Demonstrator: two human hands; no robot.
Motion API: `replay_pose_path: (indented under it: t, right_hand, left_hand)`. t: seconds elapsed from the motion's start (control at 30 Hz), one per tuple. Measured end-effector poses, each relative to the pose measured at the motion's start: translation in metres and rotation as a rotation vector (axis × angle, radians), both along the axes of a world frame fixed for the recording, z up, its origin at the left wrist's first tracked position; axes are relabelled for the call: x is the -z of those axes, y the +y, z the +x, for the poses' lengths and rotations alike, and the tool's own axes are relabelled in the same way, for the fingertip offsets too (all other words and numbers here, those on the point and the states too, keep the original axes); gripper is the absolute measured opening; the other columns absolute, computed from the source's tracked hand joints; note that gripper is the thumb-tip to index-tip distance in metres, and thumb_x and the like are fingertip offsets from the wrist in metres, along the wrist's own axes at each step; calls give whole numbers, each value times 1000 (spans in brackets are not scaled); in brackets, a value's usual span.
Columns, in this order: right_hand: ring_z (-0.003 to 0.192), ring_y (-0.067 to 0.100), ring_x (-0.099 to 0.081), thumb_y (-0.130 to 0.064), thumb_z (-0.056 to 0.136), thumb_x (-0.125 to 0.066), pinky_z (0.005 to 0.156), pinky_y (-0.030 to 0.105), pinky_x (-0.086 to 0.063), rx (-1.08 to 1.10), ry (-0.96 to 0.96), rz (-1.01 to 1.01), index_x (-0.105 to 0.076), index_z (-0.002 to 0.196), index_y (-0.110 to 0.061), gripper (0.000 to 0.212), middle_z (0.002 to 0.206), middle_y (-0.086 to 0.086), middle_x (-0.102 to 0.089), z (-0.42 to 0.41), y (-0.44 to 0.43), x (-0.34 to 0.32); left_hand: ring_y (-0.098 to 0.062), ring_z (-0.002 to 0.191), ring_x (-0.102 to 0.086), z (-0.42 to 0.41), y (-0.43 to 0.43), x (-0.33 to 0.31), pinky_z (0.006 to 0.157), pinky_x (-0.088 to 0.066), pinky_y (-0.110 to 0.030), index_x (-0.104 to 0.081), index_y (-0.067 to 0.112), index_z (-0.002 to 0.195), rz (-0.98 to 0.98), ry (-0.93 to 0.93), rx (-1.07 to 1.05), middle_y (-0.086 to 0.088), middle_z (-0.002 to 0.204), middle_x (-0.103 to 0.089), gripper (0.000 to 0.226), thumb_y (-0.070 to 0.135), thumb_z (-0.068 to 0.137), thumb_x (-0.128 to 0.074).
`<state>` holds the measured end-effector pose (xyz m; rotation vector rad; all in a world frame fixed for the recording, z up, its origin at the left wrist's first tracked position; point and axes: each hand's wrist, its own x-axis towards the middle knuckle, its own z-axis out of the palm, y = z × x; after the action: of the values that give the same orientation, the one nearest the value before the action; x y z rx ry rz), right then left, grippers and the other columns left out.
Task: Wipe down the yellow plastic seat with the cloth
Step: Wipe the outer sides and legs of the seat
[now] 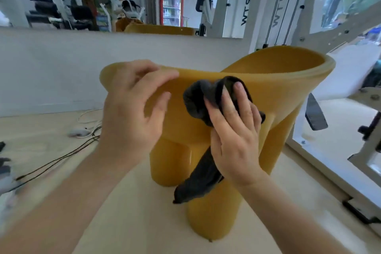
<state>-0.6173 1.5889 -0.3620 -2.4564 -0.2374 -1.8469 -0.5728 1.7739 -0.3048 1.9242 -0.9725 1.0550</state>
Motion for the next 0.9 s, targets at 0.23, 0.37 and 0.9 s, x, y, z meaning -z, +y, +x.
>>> replay_pose_path:
  t: [0.23, 0.37, 0.9]
  right_hand:
    - [119, 31, -37, -17, 95, -60, 99, 35, -41, 68, 153, -234, -59, 130, -7, 36, 143, 16, -46, -1, 41, -40]
    - [110, 26, -45, -8, 92, -63, 98, 27, -38, -49, 280, -321, -59, 128, -5, 36, 143, 10, -42, -9, 36, -35]
    - [93, 18, -50, -49, 80, -64, 73, 35, -48, 56, 700, -362, -55, 105, -25, 36, 110, -2, -50, -44, 3, -38]
  left_hand:
    - [-14, 135, -38, -40, -30, 60, 104, -44, -31, -27, 7, 149, -293, 302, 273, -8, 147, -34, 57, 9, 97, -50]
    - [-28, 129, -41, -41, -33, 71, 106, -40, -38, -38, -2, 142, -276, 153, -5, -22, 140, -40, 56, 9, 91, -58]
    - [-3, 71, -64, -21, -37, 103, 56, -49, -16, -62, 25, 93, -382, 696, 442, 14, 76, -66, 26, 45, 90, -47]
